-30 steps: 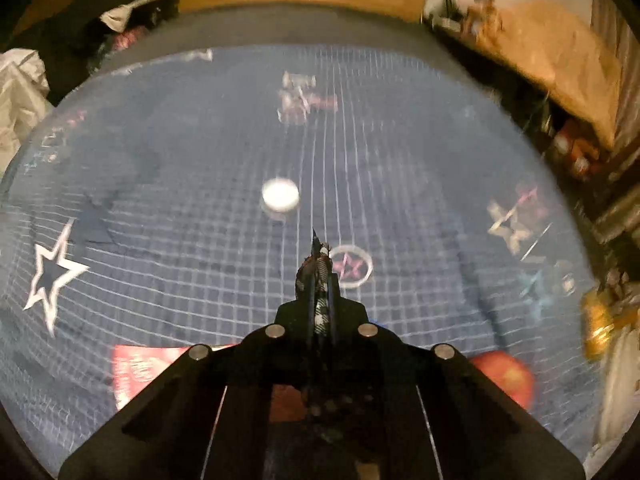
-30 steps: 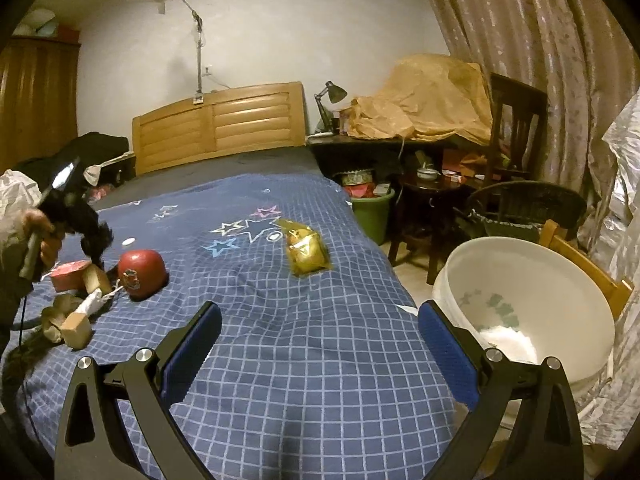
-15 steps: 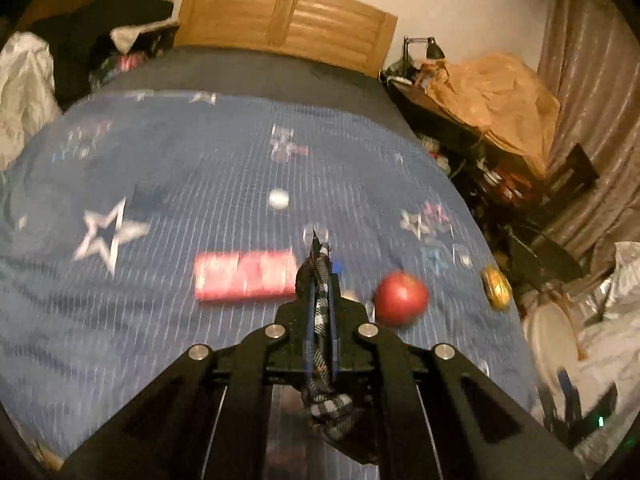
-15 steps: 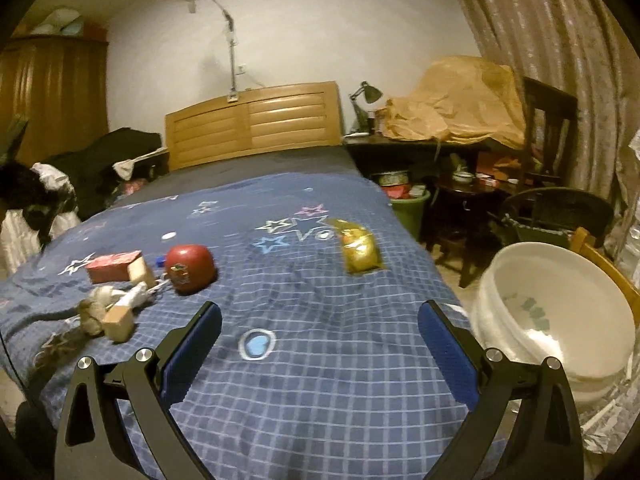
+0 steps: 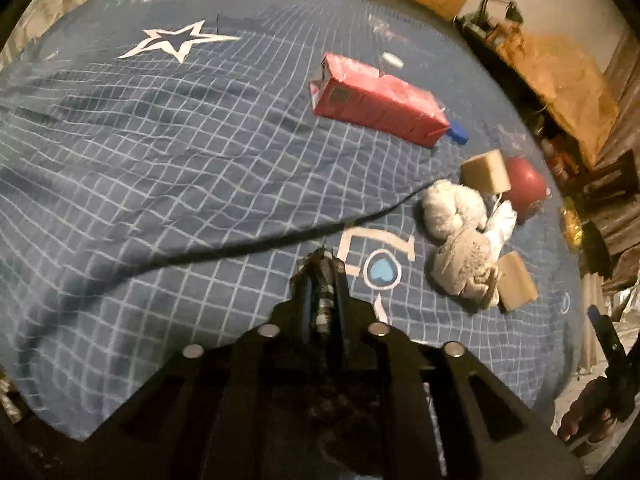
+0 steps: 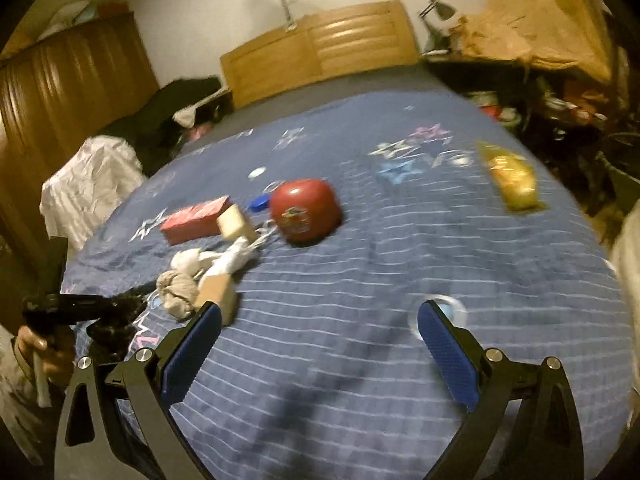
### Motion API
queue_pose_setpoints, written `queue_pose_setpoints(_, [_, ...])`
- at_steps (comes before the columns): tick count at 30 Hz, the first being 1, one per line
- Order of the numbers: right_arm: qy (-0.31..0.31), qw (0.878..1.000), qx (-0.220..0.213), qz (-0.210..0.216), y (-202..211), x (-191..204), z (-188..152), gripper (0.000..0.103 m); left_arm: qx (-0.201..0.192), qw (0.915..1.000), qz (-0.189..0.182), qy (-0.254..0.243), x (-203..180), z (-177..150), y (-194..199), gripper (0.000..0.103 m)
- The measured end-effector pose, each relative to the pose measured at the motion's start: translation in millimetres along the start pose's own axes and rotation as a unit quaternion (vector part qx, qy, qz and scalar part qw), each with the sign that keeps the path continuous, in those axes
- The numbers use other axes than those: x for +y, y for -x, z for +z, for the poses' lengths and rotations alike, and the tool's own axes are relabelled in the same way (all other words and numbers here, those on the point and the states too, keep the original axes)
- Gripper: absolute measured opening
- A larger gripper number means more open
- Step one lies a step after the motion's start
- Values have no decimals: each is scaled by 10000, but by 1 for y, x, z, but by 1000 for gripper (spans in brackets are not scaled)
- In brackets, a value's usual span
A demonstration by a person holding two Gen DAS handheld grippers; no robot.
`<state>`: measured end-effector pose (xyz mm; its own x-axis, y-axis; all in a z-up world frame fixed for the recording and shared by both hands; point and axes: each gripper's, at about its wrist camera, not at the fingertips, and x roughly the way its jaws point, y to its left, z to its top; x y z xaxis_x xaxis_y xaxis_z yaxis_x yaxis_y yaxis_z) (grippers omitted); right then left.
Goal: Collect trash
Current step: 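Grasp the plaid cloth with the left tool while the right tool grasps the white string bag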
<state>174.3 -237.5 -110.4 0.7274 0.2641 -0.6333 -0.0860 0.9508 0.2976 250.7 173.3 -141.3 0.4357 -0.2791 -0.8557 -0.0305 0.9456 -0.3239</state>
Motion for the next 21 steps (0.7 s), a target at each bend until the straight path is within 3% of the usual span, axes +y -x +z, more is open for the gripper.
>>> queue_pose_setpoints(5, [135,9988,301,354,-35,31,24,97,-747,9970,145,-143,-2,-12,28,61])
queue_pose_setpoints(9, [-65,9943,748,755,-71,49,48,87,-1318,9909,240,153,-2,-29,50,66])
queue_pose_setpoints(11, [-110,9917,1020,778,-92,56,56,70,-1474,9886,269,172,-7,-35,54,66])
queue_pose_setpoints(14, [-295,9852,1455,859,-126,59,61,56,-1573,9865,449,46,-13,-40,54,67])
queue_pose_setpoints(17, [-595,9767,1821,966,-156,58,59,55,-1534,9868,517,-16,-18,-43,45,67])
queue_pose_setpoints(21, [-1057,9667,1993,1209,-183,51,54,55,-1369,9894,474,130,-14,-43,32,66])
